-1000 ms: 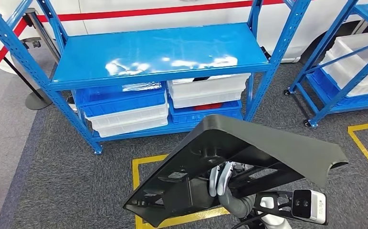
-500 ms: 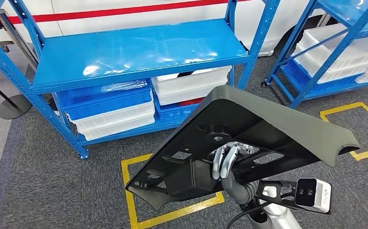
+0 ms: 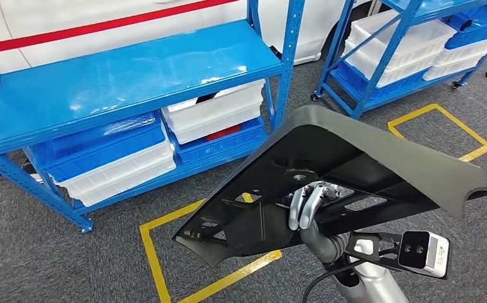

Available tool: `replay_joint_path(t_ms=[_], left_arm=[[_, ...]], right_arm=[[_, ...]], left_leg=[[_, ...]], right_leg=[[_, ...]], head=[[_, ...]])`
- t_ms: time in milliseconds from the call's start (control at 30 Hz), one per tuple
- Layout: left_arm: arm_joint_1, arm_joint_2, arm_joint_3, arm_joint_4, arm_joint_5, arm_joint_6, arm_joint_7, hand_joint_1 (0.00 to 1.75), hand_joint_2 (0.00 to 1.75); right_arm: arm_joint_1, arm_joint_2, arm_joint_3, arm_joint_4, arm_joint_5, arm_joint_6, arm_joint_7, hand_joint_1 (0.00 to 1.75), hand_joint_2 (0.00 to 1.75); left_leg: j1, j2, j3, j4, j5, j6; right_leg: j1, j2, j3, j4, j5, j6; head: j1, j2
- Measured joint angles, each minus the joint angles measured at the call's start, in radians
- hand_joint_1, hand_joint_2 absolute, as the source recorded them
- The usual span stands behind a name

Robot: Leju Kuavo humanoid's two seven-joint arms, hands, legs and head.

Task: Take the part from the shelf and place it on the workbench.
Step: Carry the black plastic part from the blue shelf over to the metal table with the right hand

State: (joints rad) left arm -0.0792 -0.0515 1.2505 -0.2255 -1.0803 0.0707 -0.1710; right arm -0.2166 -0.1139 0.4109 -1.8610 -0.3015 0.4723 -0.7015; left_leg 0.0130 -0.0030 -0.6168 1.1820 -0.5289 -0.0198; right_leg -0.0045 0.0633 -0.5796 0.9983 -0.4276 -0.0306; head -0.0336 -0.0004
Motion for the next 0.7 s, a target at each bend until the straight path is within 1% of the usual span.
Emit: replay_joint_path(t_ms=[33,67,100,133,200,233,267,300,333,367,400,433,467,500,533,567,600,633,667,700], left_arm=[[-0.001,0.005,0.000,0.000,0.000,0.003,0.000,0.00,1.75],[-0.002,0.010,0.000,0.000,0.000,0.006,-0.001,0.00,1.75],[-0.002,0.013,0.000,0.000,0.001,0.010,-0.003,0.00,1.75],[-0.002,0.017,0.000,0.000,0.002,0.014,-0.006,0.00,1.75],[-0.004,0.021,-0.001,0.000,0.001,0.020,-0.013,0.00,1.75],[-0.005,0.022,-0.001,0.000,-0.001,0.022,-0.017,0.00,1.75],[-0.005,0.023,-0.002,0.000,-0.004,0.026,-0.020,0.00,1.75],[-0.005,0.024,-0.003,0.000,-0.006,0.030,-0.022,0.00,1.75],[-0.004,0.025,-0.003,0.000,-0.008,0.035,-0.023,0.00,1.75],[-0.002,0.027,-0.003,0.000,-0.009,0.040,-0.022,0.00,1.75],[0.000,0.029,-0.003,0.000,-0.009,0.044,-0.021,0.00,1.75],[0.001,0.031,-0.003,0.000,-0.009,0.048,-0.019,0.00,1.75],[0.000,0.033,-0.003,0.000,-0.010,0.052,-0.016,0.00,1.75],[-0.001,0.034,-0.004,0.000,-0.012,0.055,-0.014,0.00,1.75],[-0.002,0.034,-0.004,0.000,-0.014,0.057,-0.011,0.00,1.75],[-0.002,0.035,-0.005,0.000,-0.017,0.058,-0.009,0.00,1.75],[-0.002,0.037,-0.005,0.000,-0.022,0.059,-0.007,0.00,1.75],[-0.002,0.038,-0.006,0.000,-0.025,0.060,-0.006,0.00,1.75],[-0.003,0.040,-0.007,0.000,-0.029,0.060,-0.005,0.00,1.75],[-0.005,0.041,-0.008,0.000,-0.032,0.061,-0.004,0.00,1.75]], right_arm=[[0.000,0.002,-0.006,0.000,0.003,0.004,0.000,1.73,1.75],[-0.001,0.007,-0.010,0.000,0.008,0.008,0.000,1.73,1.75],[-0.001,0.013,-0.012,-0.001,0.013,0.010,0.002,1.73,1.75],[0.001,0.020,-0.014,-0.002,0.019,0.010,0.004,1.73,1.75],[0.007,0.033,-0.015,-0.011,0.030,0.006,0.010,1.73,1.75],[0.011,0.037,-0.017,-0.018,0.036,0.002,0.012,1.73,1.75],[0.015,0.041,-0.019,-0.027,0.043,-0.003,0.014,1.73,1.75],[0.021,0.045,-0.023,-0.035,0.050,-0.008,0.014,1.73,1.75],[0.030,0.049,-0.026,-0.043,0.056,-0.013,0.013,1.73,1.75],[0.040,0.052,-0.029,-0.049,0.063,-0.018,0.013,1.73,1.75],[0.051,0.054,-0.031,-0.054,0.067,-0.022,0.012,1.73,1.75],[0.063,0.056,-0.033,-0.058,0.071,-0.026,0.011,1.73,1.75],[0.073,0.056,-0.035,-0.061,0.075,-0.031,0.010,1.73,1.75],[0.081,0.056,-0.037,-0.064,0.079,-0.035,0.009,1.73,1.75],[0.089,0.056,-0.041,-0.068,0.084,-0.038,0.008,1.73,1.75],[0.096,0.058,-0.047,-0.071,0.090,-0.040,0.007,1.73,1.75],[0.103,0.059,-0.053,-0.075,0.096,-0.041,0.006,1.73,1.75],[0.111,0.061,-0.061,-0.080,0.102,-0.042,0.005,1.73,1.75],[0.120,0.063,-0.070,-0.084,0.108,-0.042,0.004,1.73,1.75],[0.130,0.064,-0.080,-0.090,0.115,-0.041,0.004,1.73,1.75]], left_leg=[[0.004,-0.024,0.032,-0.068,0.028,0.000],[0.008,-0.047,0.058,-0.124,0.047,0.000],[0.009,-0.065,0.071,-0.156,0.053,0.002],[0.008,-0.075,0.074,-0.165,0.050,0.006],[0.008,-0.054,0.073,-0.171,0.057,0.018],[0.009,-0.043,0.074,-0.175,0.061,0.025],[0.011,-0.029,0.075,-0.180,0.065,0.032],[0.012,-0.016,0.075,-0.184,0.067,0.037],[0.010,-0.004,0.074,-0.185,0.068,0.040],[0.008,0.010,0.073,-0.184,0.067,0.041],[0.007,0.023,0.073,-0.184,0.067,0.041],[0.006,0.036,0.072,-0.184,0.066,0.040],[0.006,0.049,0.073,-0.184,0.065,0.039],[0.006,0.061,0.074,-0.184,0.064,0.037],[0.005,0.072,0.077,-0.184,0.062,0.034],[0.003,0.081,0.079,-0.184,0.060,0.030],[0.002,0.090,0.082,-0.184,0.058,0.024],[0.000,0.098,0.084,-0.184,0.056,0.019],[-0.001,0.106,0.086,-0.185,0.055,0.012],[0.000,0.113,0.088,-0.186,0.053,0.006]], right_leg=[[0.000,0.011,-0.002,0.006,-0.002,0.004],[0.000,0.023,-0.007,0.013,-0.003,0.009],[-0.001,0.033,-0.014,0.018,-0.003,0.015],[-0.003,0.044,-0.020,0.021,0.000,0.023],[-0.006,0.063,-0.029,0.020,0.006,0.037],[-0.005,0.053,-0.034,0.027,0.001,0.042],[-0.004,0.030,-0.047,0.052,-0.015,0.046],[-0.004,0.000,-0.070,0.098,-0.043,0.049],[-0.003,-0.030,-0.100,0.160,-0.076,0.053],[-0.006,-0.047,-0.133,0.228,-0.106,0.056],[-0.008,-0.054,-0.157,0.277,-0.122,0.058],[-0.010,-0.058,-0.164,0.294,-0.120,0.059],[-0.010,-0.063,-0.152,0.273,-0.101,0.059],[-0.010,-0.073,-0.116,0.211,-0.070,0.057],[-0.007,-0.095,-0.074,0.134,-0.044,0.051],[-0.003,-0.115,-0.038,0.069,-0.024,0.045],[0.002,-0.129,-0.015,0.026,-0.014,0.038],[0.007,-0.134,-0.009,0.011,-0.015,0.031],[0.009,-0.124,-0.011,0.012,-0.014,0.027],[0.008,-0.112,-0.011,0.010,-0.011,0.020]], head=[[0.000,0.000],[0.000,0.000],[0.000,0.000],[0.000,0.000],[0.000,0.000],[0.000,0.000],[0.000,0.000],[0.000,0.000],[0.000,0.000],[0.000,0.000],[0.000,0.000],[0.000,0.000],[0.000,0.000],[0.000,0.000],[0.000,0.000],[0.000,0.000],[0.000,0.000],[0.000,0.000],[0.000,0.000],[0.000,0.000]])
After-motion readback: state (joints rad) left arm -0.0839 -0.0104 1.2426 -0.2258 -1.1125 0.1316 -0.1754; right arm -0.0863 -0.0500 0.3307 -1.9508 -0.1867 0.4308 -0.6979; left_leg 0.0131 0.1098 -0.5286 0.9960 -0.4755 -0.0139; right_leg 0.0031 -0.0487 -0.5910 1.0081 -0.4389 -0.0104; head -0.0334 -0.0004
